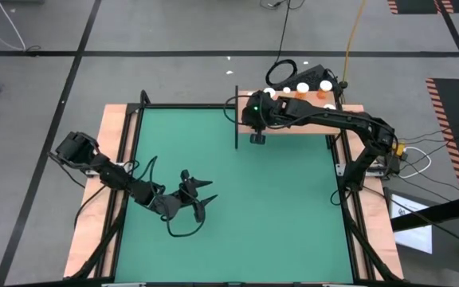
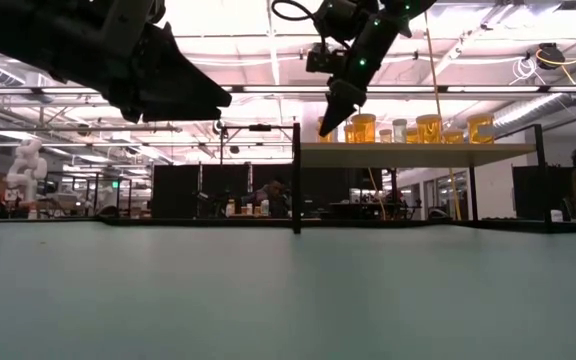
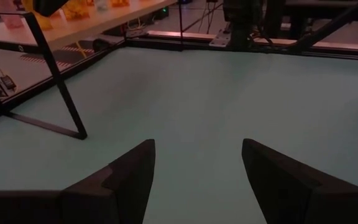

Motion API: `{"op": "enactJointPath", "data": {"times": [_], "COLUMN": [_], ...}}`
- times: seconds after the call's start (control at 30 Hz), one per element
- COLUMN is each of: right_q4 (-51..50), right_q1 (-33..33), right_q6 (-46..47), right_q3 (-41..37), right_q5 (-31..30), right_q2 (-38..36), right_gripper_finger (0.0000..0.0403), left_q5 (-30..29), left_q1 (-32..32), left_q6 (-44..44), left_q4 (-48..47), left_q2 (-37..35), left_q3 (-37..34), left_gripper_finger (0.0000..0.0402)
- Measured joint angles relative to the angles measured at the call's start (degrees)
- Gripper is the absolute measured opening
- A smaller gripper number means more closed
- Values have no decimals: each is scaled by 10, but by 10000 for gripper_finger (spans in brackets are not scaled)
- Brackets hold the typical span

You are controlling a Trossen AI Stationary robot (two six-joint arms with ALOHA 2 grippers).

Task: Pick and place medicine bottles onto shelf by color
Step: Put the light orange pill bottle on the shelf, then return to Home Position

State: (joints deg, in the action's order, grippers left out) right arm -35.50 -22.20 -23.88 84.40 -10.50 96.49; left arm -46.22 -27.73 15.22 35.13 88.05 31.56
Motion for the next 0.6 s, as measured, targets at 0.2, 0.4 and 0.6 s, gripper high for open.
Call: {"op": "enactJointPath", "data": {"times": [0.2, 0.4, 0.6], "right_q4": [-6, -45, -103], "right_q1": [3, 37, 89], "right_q6": [1, 35, 101], "right_q3": [0, 0, -1], "right_q5": [0, 4, 48], "right_q2": [-1, -31, -84], "right_gripper_finger": [33, 33, 33], "left_q5": [0, 0, 13], "left_q1": [0, 0, 0], "left_q6": [-1, -54, -128], "left_q4": [6, 6, 7], "left_q2": [0, -17, -104], "left_q3": [0, 0, 0], "left_gripper_finger": [243, 243, 243]}}
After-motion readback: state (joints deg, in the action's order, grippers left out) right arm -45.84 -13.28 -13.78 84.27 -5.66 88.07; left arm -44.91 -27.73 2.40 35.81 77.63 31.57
